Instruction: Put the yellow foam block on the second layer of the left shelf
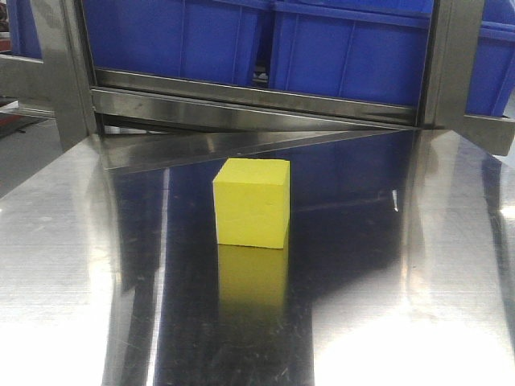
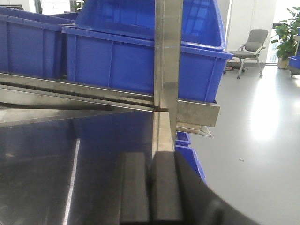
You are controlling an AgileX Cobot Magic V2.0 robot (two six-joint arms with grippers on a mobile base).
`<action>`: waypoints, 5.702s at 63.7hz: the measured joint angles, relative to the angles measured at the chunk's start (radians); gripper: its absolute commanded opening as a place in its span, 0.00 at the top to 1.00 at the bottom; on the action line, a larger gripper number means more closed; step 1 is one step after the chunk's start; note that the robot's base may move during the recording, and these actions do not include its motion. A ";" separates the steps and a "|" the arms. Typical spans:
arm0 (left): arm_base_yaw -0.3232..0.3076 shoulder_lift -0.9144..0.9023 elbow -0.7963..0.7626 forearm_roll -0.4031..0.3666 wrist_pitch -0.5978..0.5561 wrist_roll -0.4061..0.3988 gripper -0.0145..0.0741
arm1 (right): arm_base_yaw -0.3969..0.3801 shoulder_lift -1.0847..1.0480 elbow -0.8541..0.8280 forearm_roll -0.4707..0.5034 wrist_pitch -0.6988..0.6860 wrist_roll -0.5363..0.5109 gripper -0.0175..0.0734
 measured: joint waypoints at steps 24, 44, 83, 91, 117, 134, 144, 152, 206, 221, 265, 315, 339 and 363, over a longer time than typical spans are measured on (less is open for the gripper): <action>0.000 0.000 0.000 0.000 0.000 0.000 0.68 | 0.000 0.000 0.000 0.000 -0.004 0.000 0.75; 0.000 0.000 0.000 0.000 0.000 0.000 0.68 | 0.000 0.000 -0.118 0.000 0.058 0.000 0.75; 0.000 0.000 0.000 0.000 0.000 0.000 0.68 | 0.146 0.690 -0.855 0.000 0.582 0.000 0.17; 0.000 0.000 0.000 0.000 0.000 0.000 0.68 | 0.256 0.838 -0.975 -0.006 0.688 0.000 0.12; 0.000 0.000 0.000 0.000 0.000 0.000 0.68 | 0.575 1.315 -1.324 -0.037 0.927 0.342 0.12; 0.000 0.000 0.000 0.000 0.000 0.000 0.68 | 0.698 1.591 -1.510 -0.068 0.972 0.638 0.12; 0.000 0.000 0.000 0.000 0.000 0.000 0.68 | 0.736 1.712 -1.573 -0.109 1.001 0.751 0.12; 0.000 0.000 0.000 0.000 0.000 0.000 0.68 | 0.761 1.777 -1.609 -0.160 1.040 0.799 0.12; 0.000 0.000 0.000 0.000 0.000 0.000 0.68 | 0.800 1.913 -1.637 -0.234 1.003 0.949 0.12; 0.000 0.000 0.000 0.000 0.000 0.000 0.68 | 0.800 1.961 -1.637 -0.236 1.005 0.951 0.12; 0.000 0.000 0.000 0.000 0.000 0.000 0.68 | 0.760 2.002 -1.638 -0.226 0.994 0.851 0.52; 0.000 0.000 0.000 0.000 0.000 0.000 0.68 | 0.245 1.321 -1.075 -0.076 0.791 0.243 0.52; 0.000 0.000 0.000 0.000 0.000 0.000 0.68 | 0.144 0.792 -0.628 -0.073 0.632 0.157 0.52; 0.000 0.000 0.000 0.000 0.000 0.000 0.68 | 0.143 0.198 -0.499 -0.111 0.610 0.153 0.52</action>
